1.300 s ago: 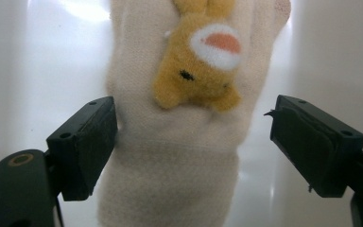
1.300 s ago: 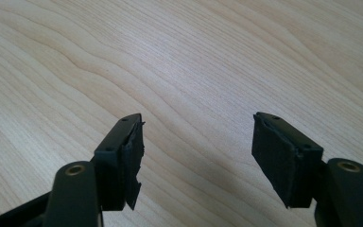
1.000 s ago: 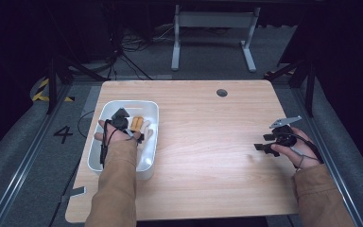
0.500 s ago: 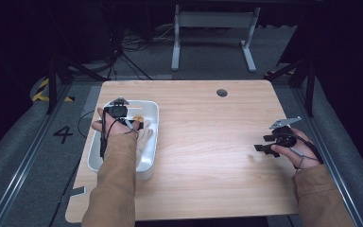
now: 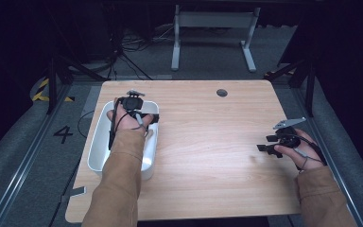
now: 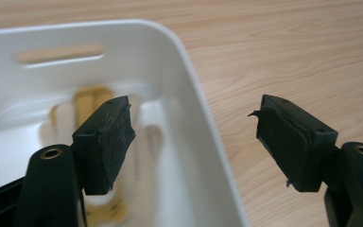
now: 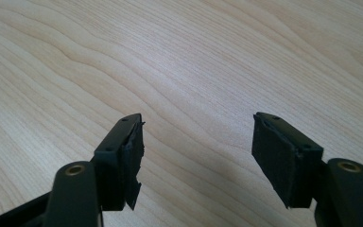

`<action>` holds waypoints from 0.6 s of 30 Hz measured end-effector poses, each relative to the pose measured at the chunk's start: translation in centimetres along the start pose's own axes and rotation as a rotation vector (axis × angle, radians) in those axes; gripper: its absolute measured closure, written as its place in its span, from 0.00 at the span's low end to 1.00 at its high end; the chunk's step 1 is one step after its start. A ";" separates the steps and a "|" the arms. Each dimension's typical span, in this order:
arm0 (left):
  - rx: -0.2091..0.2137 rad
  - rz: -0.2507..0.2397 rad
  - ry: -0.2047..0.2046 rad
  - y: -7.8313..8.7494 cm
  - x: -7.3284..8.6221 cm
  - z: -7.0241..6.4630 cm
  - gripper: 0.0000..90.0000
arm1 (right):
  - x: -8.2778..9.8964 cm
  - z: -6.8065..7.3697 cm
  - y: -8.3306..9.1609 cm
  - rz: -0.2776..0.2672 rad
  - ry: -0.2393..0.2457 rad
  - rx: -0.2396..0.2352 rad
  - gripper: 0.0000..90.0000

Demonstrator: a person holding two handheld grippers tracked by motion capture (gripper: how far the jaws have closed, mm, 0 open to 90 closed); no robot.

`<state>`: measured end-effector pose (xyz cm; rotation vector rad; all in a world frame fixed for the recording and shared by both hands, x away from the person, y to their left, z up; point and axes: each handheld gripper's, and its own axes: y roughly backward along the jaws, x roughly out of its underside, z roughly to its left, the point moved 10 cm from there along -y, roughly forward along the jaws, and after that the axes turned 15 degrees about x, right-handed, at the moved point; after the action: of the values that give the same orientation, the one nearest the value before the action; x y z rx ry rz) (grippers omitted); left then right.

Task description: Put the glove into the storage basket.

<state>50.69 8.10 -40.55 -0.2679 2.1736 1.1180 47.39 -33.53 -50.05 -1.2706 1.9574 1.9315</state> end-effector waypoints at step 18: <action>0.298 0.093 -0.348 -4.2 1.2 -9.4 0.36 | -0.4 -0.2 0.4 -0.029 -0.006 0.001 0.39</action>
<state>47.31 -1.65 -40.20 0.1525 2.0154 0.8027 47.50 -33.59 -49.44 -1.2850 1.9259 1.9180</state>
